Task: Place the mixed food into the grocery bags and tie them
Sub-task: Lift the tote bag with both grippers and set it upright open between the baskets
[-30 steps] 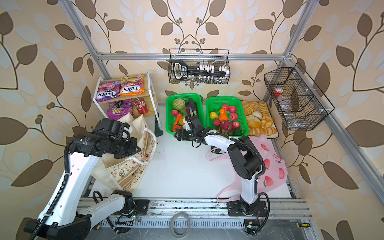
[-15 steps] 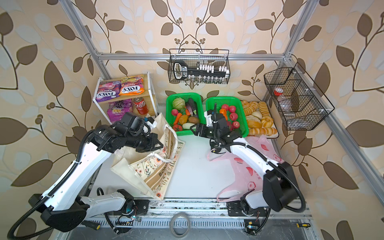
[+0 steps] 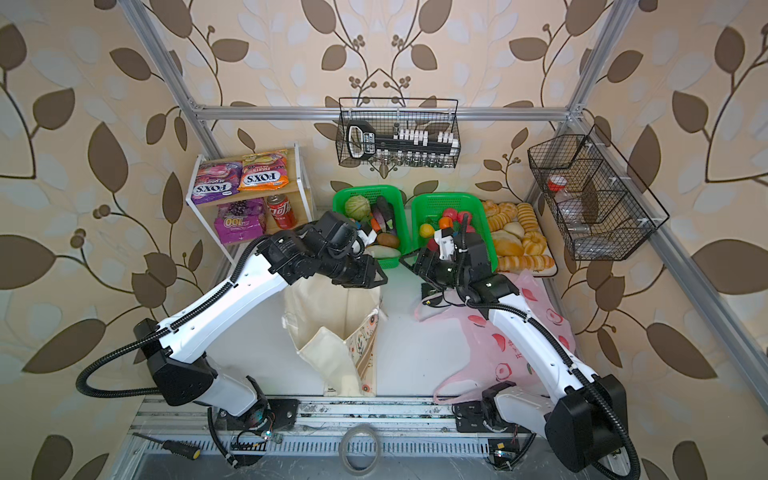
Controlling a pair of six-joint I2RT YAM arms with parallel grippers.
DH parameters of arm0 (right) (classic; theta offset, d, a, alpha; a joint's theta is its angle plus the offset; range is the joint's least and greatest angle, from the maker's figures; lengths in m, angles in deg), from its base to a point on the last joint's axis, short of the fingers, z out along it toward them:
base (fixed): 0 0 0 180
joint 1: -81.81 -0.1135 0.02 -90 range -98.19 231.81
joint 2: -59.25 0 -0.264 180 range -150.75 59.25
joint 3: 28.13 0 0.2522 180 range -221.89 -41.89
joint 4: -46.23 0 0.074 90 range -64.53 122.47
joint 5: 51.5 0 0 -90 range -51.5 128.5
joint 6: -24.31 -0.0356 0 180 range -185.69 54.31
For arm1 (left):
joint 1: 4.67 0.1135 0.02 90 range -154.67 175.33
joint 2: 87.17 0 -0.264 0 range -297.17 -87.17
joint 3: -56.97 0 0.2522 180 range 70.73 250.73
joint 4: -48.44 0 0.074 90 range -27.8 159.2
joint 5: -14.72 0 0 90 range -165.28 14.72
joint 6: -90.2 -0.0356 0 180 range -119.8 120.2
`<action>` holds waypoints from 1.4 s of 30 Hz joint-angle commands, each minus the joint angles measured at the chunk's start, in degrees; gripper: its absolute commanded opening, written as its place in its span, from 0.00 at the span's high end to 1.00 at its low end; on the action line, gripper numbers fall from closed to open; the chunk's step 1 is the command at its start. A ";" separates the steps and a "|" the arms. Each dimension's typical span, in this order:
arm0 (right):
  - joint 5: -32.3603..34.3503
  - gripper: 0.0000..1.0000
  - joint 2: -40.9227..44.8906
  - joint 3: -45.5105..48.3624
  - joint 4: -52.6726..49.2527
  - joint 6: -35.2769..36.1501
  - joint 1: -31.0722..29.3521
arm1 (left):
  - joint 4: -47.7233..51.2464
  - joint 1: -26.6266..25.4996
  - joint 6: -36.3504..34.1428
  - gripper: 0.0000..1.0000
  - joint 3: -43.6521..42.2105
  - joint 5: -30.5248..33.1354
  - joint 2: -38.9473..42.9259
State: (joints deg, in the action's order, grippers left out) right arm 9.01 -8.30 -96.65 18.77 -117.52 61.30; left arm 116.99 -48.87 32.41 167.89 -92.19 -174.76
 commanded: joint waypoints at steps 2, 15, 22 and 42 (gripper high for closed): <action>-1.09 0.16 -1.06 -2.42 -0.04 -2.18 -3.55 | -2.08 0.08 -1.97 0.43 2.07 6.67 7.53; 12.21 0.40 -13.37 -17.54 -16.16 11.59 -12.51 | 11.91 18.19 -1.14 0.15 -8.38 24.76 21.40; 15.03 0.56 -15.26 -21.10 -20.32 16.33 -14.17 | 4.11 23.20 -1.78 0.23 -18.70 5.79 20.86; 24.31 0.98 -10.62 -19.91 -19.47 19.63 -3.78 | -12.32 23.20 -0.56 1.00 -17.00 1.06 11.46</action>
State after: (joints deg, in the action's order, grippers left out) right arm 30.60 -19.14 -116.12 -4.28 -99.03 55.64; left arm 111.74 -26.01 31.71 147.70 -90.48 -162.00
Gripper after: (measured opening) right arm 0.049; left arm 0.049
